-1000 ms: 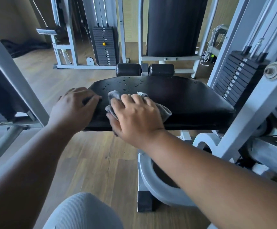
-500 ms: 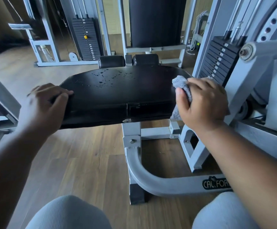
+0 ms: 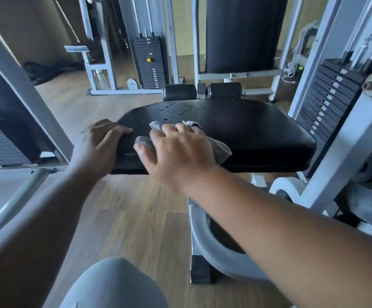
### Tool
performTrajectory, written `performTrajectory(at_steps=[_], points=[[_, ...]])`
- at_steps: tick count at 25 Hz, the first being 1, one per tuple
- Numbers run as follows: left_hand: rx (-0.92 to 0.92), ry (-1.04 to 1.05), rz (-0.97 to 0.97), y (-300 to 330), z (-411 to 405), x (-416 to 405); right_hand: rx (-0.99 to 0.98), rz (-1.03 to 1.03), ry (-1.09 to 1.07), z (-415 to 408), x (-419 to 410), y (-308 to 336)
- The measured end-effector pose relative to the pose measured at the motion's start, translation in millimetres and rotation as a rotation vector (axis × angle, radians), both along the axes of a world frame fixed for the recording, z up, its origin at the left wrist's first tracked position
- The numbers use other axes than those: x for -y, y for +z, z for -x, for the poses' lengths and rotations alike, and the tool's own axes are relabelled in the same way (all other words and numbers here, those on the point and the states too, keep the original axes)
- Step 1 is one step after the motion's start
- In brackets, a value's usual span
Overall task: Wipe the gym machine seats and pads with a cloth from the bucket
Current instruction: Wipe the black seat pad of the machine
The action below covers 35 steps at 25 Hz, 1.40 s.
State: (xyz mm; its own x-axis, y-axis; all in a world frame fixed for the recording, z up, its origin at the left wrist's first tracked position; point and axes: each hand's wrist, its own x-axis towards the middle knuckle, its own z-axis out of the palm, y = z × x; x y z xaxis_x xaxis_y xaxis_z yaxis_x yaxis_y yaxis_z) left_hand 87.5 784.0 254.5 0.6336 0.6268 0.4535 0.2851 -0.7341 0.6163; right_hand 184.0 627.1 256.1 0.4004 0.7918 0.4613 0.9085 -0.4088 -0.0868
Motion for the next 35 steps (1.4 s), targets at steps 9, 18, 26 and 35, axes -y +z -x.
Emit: performTrajectory(at_steps=[9, 18, 26, 35], points=[[-0.166, 0.003, -0.616, -8.5, -51.1, 130.2, -0.362, 0.172, -0.074, -90.2, 69.2, 38.3], [-0.086, 0.15, -0.633, -21.2, -1.4, 28.9, -0.297, 0.224, -0.134, -87.2, 71.2, 20.7], [-0.033, 0.006, -0.669, -24.0, -28.2, 69.9, -0.323, 0.248, -0.109, -89.4, 67.8, 20.3], [0.185, 0.133, 0.639, -5.8, 1.2, -18.5, -0.267, 0.238, -0.132, -87.5, 65.6, 17.9]])
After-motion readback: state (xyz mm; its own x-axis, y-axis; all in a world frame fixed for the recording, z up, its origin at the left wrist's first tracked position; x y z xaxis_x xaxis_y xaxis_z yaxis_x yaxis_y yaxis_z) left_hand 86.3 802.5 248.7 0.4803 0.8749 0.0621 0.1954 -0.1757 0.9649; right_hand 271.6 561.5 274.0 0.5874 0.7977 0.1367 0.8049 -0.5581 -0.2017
